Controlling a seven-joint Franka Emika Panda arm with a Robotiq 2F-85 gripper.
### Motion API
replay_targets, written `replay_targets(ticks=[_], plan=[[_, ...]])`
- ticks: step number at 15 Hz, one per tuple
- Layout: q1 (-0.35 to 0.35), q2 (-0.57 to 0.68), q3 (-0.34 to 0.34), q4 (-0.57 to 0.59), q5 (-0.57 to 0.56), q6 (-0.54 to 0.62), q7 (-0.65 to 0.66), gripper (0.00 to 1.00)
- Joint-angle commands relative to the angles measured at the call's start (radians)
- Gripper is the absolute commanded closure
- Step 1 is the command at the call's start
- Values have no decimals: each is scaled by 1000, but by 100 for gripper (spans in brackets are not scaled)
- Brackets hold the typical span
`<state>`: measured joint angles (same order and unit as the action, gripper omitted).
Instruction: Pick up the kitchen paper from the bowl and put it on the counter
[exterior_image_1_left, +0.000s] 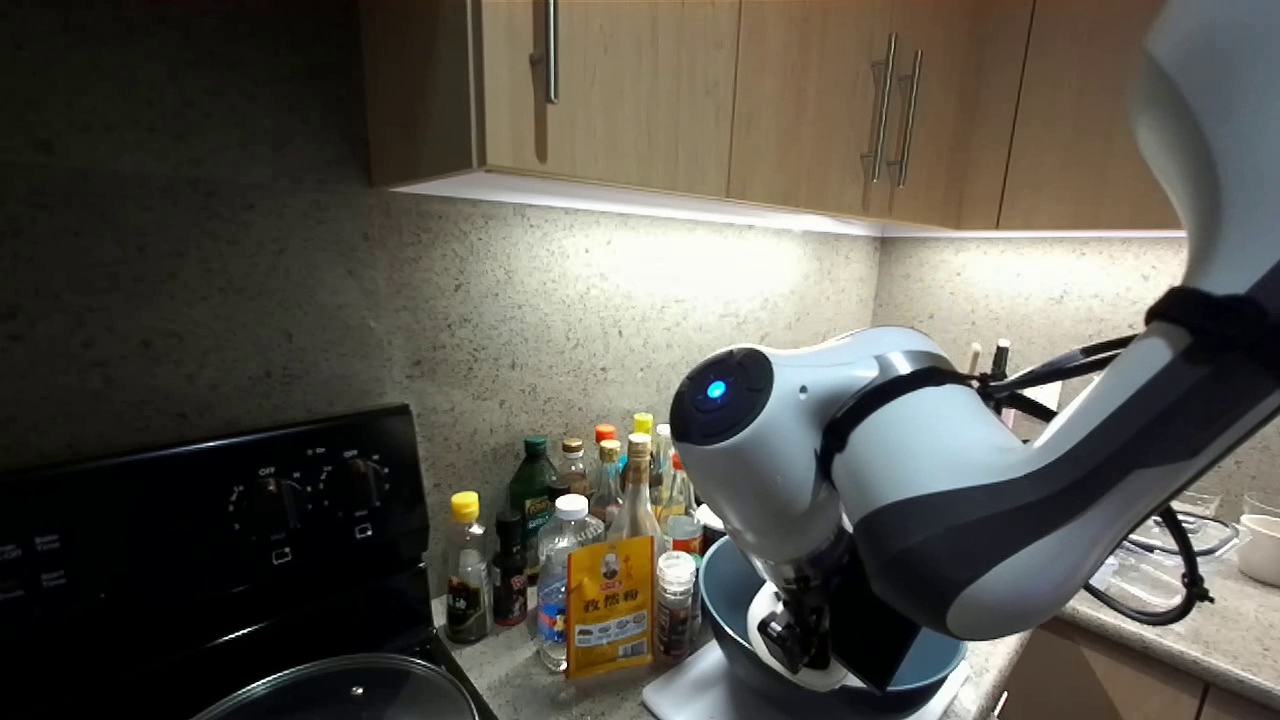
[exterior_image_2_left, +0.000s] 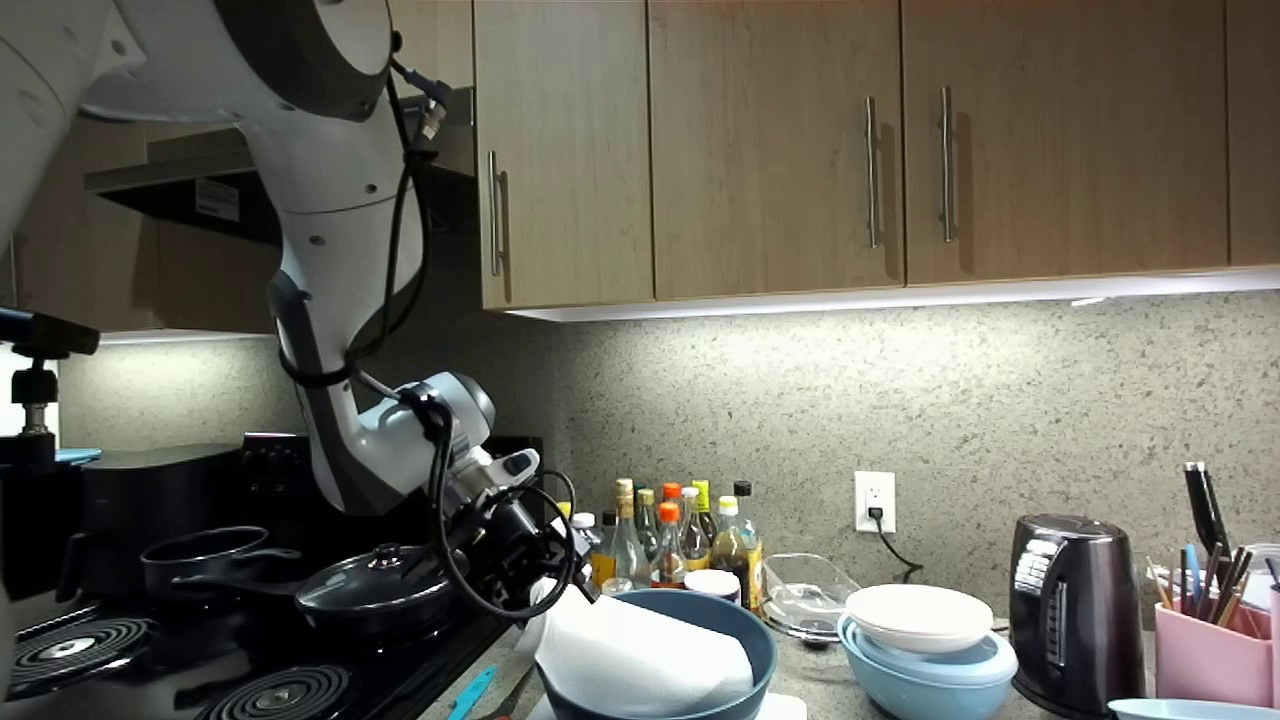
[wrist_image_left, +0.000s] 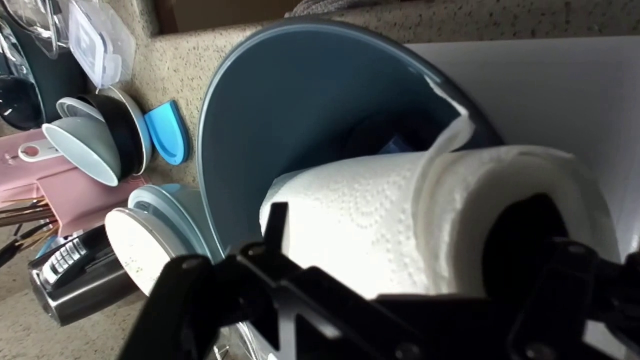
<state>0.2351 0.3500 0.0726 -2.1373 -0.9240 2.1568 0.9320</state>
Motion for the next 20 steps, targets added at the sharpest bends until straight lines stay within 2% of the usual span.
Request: replay_targets(ticks=[1, 8, 12, 20], plan=[[-2, 3, -7, -10, -21, -8, 31, 27], [0, -4, -11, -15, -21, -9, 35, 73], [-9, -51, -7, -51, -2, 1, 34, 97], [-42, -224, 0, -166, 10, 36, 65, 97]])
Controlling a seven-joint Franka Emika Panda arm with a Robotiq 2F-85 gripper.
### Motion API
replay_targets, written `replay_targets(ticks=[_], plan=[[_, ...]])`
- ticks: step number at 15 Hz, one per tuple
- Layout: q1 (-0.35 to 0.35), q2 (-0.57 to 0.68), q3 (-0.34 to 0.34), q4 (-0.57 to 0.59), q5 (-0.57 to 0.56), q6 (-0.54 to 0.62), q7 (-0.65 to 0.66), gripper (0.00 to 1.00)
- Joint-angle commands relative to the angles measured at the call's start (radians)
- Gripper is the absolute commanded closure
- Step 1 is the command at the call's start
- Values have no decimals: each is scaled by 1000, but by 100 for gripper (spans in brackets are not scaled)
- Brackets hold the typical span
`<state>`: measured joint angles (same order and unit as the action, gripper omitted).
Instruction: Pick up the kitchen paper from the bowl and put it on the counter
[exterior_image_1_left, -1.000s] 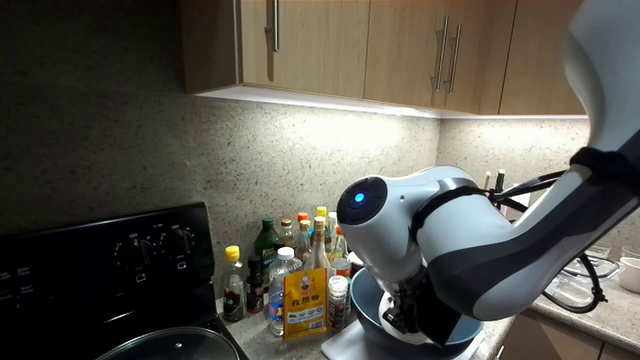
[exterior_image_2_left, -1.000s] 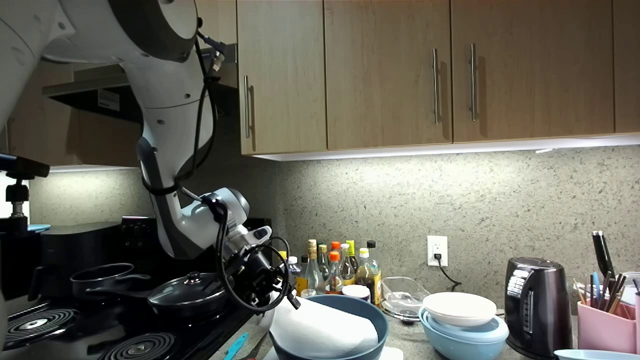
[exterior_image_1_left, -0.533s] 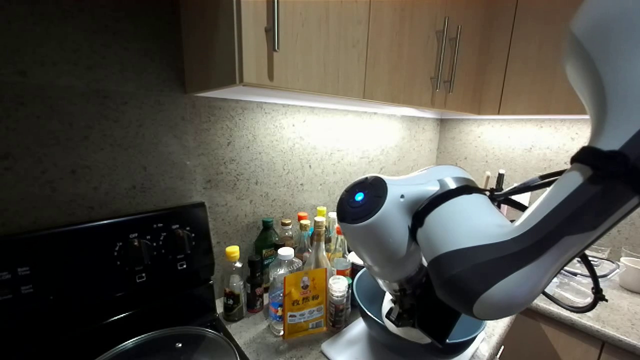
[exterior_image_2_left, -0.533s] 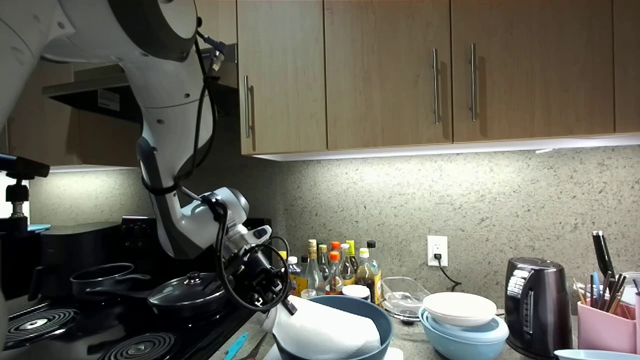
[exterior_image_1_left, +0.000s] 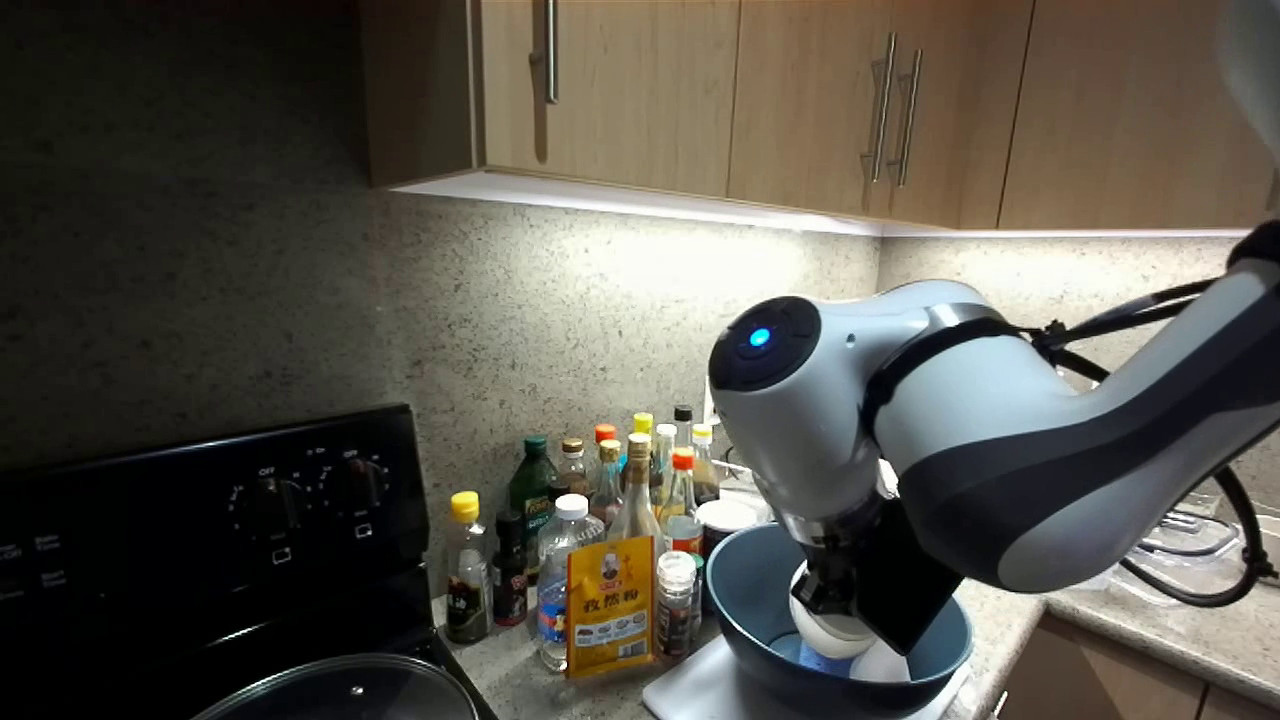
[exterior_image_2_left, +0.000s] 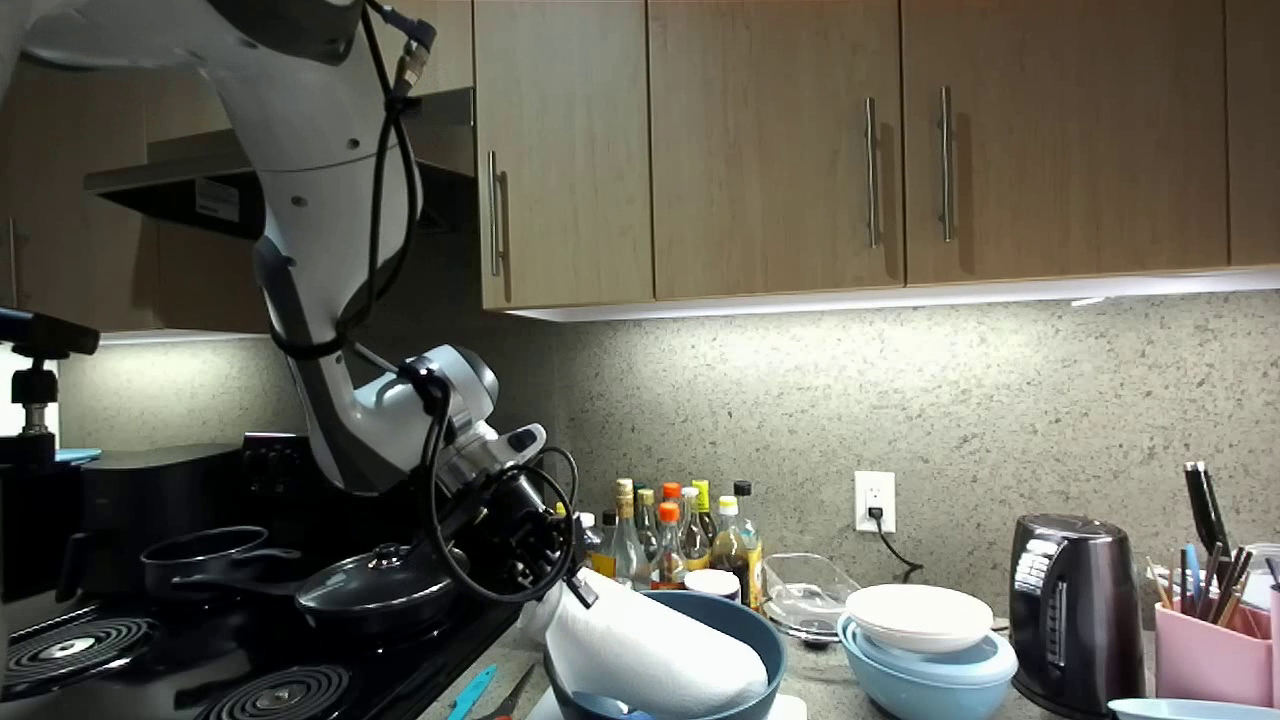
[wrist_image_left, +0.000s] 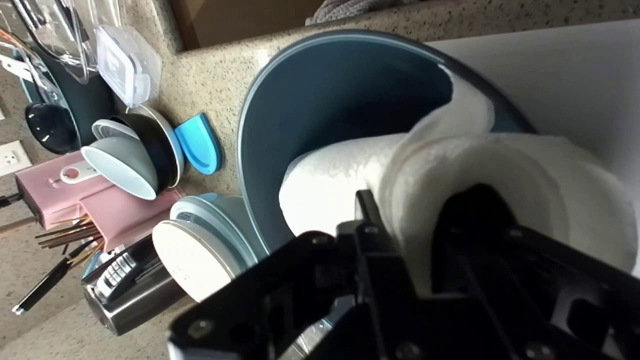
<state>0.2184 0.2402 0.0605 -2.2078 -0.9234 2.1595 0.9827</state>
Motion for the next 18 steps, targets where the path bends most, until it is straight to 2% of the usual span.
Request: replay_targets(ticks=[1, 5, 11, 18], plan=[[-32, -142, 13, -114, 14, 40, 12, 97], [-55, -269, 16, -197, 47, 91, -18, 97], [-89, -411, 9, -295, 135, 250, -106, 97], [-106, -543, 13, -381, 298, 304, -248, 97]])
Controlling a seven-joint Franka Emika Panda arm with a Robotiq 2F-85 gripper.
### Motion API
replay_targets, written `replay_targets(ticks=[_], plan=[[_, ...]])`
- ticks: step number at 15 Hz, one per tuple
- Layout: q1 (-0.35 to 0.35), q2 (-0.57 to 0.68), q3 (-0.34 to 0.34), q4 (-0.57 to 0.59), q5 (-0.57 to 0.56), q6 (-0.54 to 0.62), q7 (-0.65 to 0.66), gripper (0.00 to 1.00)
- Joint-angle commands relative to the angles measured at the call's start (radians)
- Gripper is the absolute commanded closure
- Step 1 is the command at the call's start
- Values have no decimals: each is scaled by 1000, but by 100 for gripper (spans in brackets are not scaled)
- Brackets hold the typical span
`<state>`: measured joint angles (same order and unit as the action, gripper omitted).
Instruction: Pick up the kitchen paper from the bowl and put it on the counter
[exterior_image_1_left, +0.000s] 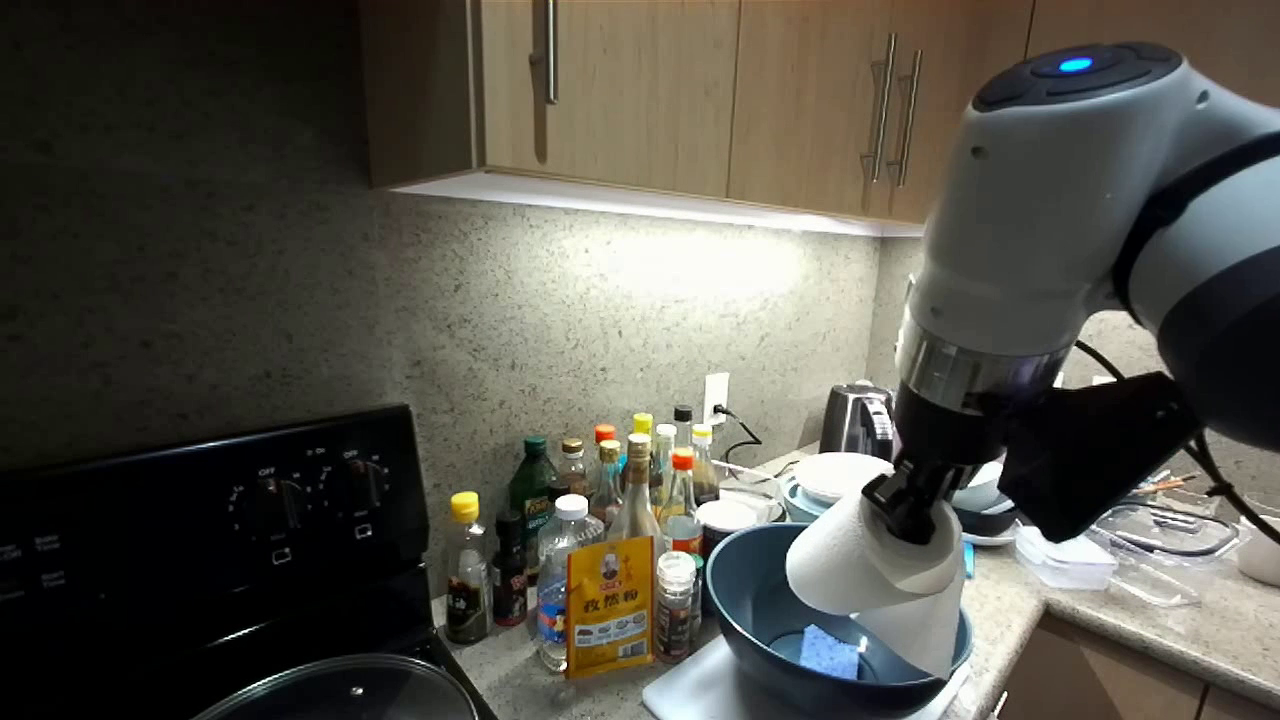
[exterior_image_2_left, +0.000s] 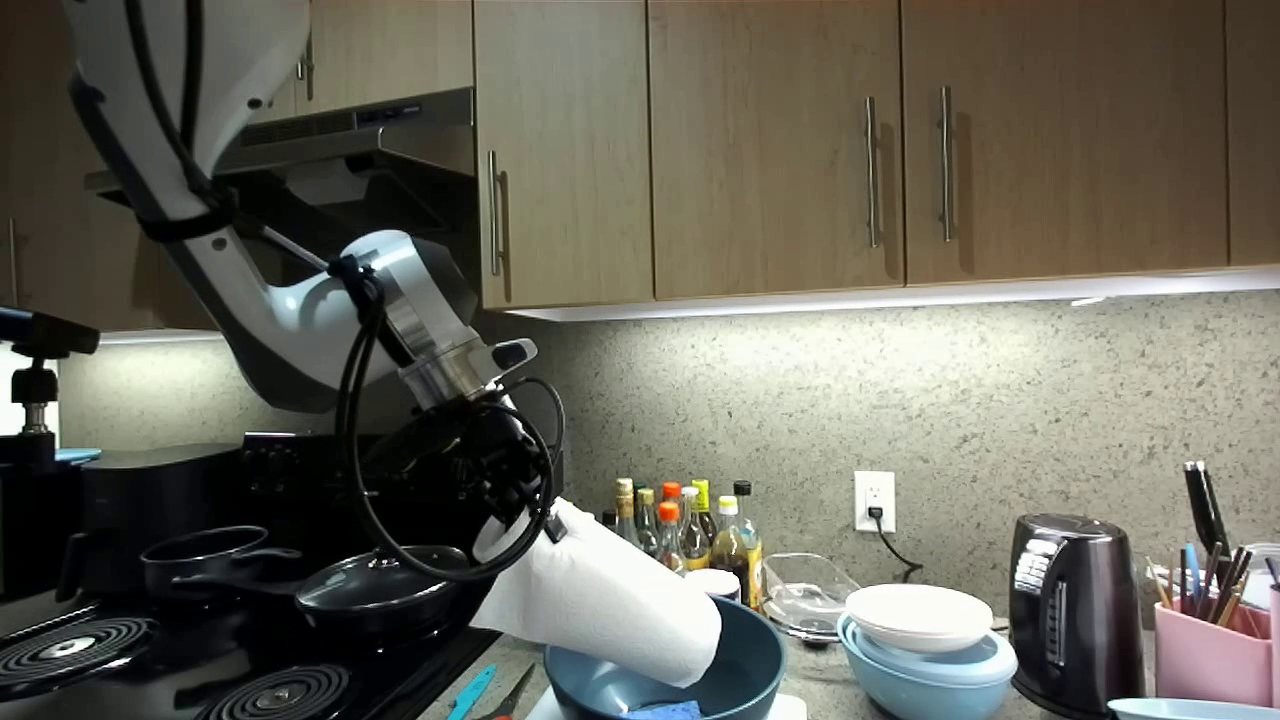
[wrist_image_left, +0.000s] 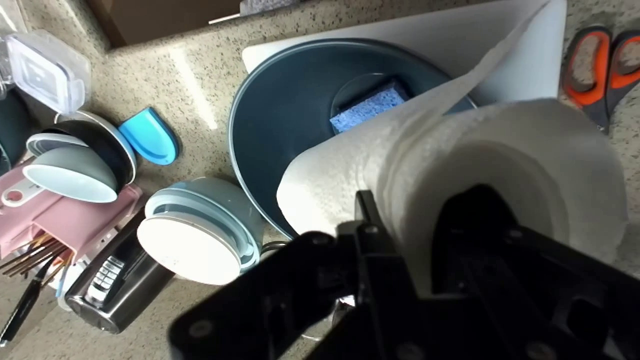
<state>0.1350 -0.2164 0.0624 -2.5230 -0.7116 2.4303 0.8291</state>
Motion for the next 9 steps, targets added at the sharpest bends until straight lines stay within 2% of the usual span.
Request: replay_targets(ticks=[1, 6, 9], plan=[[-25, -103, 14, -75, 116, 26, -114, 97], [-42, -204, 46, -124, 248, -23, -178, 97], [-63, -284, 94, -127, 261, -110, -165, 97]])
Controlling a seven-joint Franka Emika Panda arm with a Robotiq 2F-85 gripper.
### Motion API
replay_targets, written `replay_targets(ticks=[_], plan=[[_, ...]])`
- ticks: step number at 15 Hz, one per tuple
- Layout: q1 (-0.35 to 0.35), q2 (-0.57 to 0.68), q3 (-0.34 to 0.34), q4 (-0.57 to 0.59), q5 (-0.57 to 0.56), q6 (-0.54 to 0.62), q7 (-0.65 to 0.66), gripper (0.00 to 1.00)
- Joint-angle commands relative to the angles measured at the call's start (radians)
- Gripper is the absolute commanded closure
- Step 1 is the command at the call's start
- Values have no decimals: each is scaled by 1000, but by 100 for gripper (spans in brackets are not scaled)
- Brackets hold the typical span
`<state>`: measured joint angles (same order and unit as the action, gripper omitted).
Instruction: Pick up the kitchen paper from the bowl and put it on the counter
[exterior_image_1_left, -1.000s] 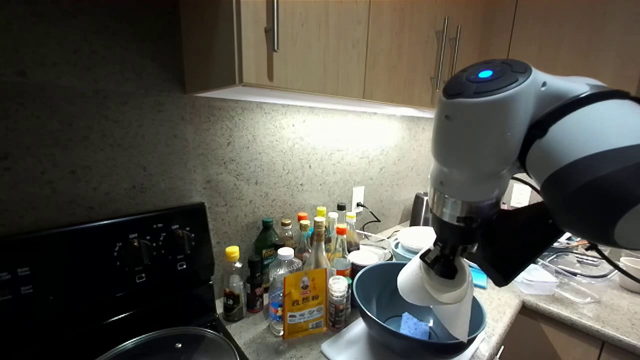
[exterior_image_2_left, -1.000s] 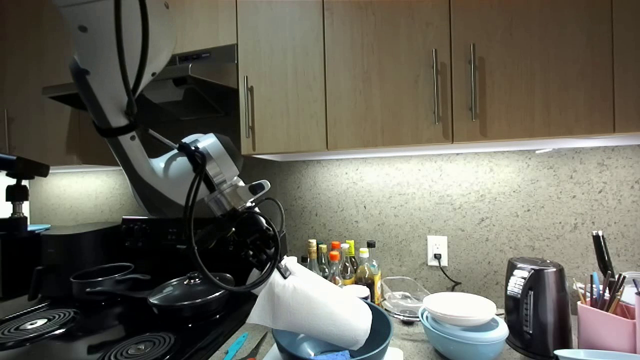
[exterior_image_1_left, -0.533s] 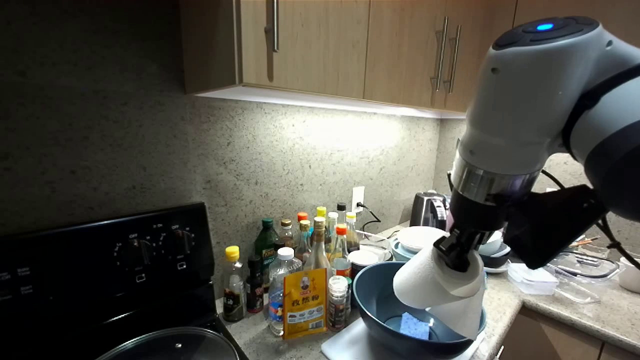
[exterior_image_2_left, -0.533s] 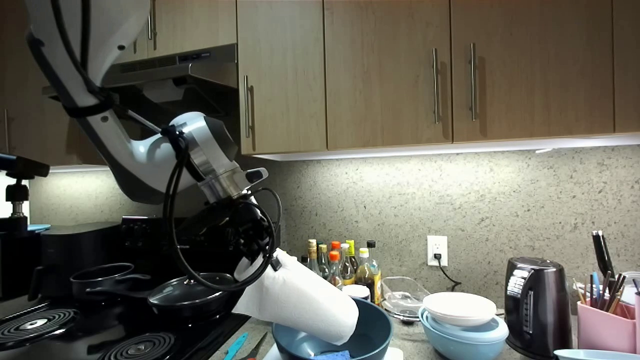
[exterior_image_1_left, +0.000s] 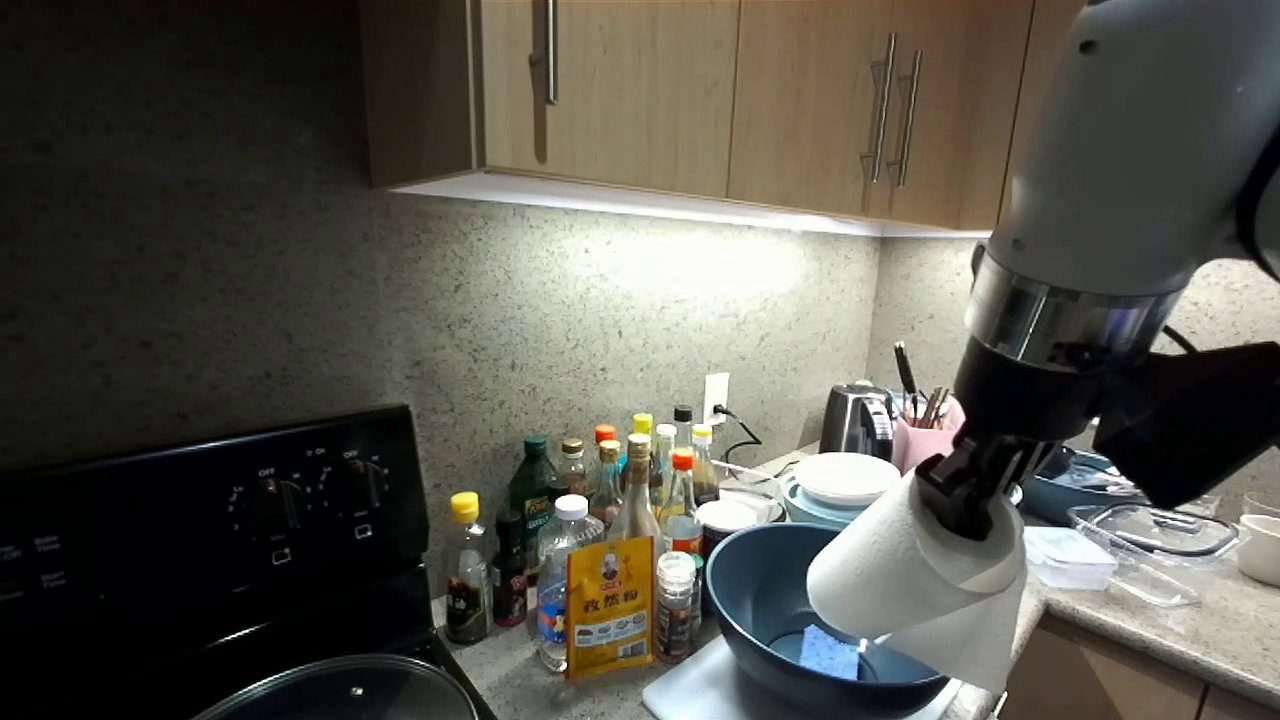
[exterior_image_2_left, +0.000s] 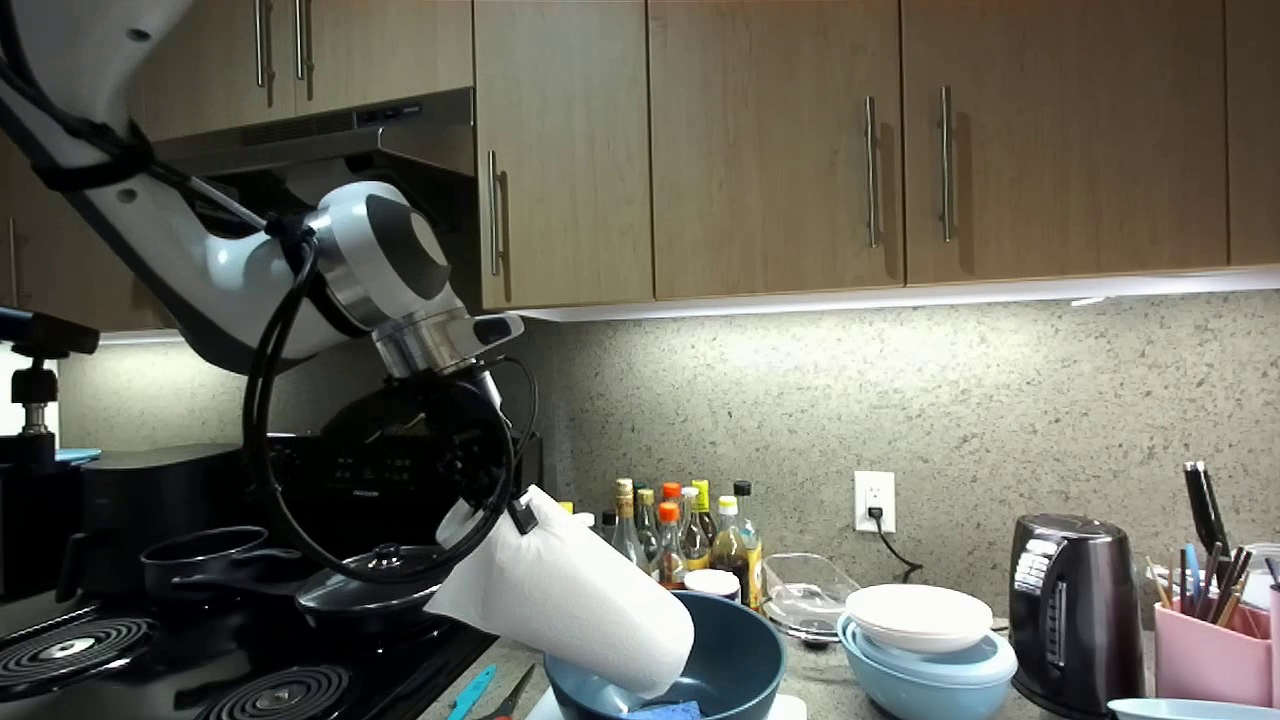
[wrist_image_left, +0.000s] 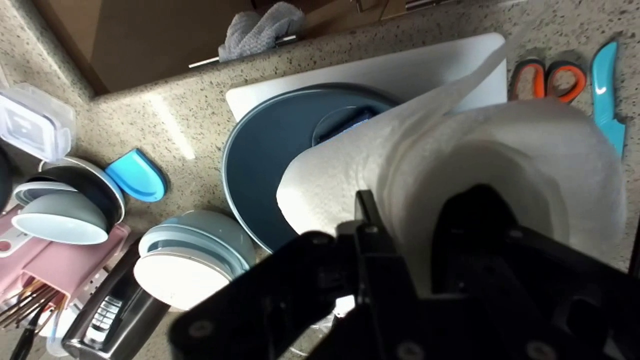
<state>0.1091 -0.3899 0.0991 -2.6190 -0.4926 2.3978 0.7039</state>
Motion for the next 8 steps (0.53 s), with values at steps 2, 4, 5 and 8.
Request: replay_targets(ticks=[2, 4, 5, 8], plan=[[-40, -161, 84, -22, 49, -149, -44, 97], [-37, -204, 105, -11, 54, -215, -50, 97], [-36, -224, 114, -8, 53, -243, -50, 97], [-55, -252, 150, 1, 35, -318, -9, 97]])
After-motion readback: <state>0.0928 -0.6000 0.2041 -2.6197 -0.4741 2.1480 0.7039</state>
